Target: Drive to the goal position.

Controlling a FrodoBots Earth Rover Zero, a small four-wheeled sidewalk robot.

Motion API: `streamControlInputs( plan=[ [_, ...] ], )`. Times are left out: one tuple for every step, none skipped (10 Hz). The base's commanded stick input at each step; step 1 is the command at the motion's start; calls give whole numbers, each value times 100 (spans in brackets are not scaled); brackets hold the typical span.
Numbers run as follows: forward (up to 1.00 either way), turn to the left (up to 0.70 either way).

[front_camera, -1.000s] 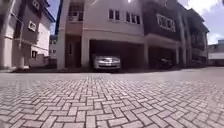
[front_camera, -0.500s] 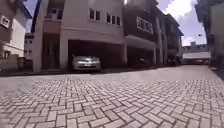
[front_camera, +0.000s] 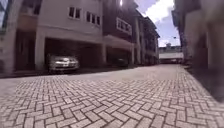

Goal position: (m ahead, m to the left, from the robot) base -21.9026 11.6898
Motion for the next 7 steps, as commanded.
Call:
streamControlInputs(
  plan=[
    [0, -70],
    [0, -70],
    [0, -70],
    [0, -70],
    [0, -70],
    [0, -70],
    [0, -70]
  ],
)
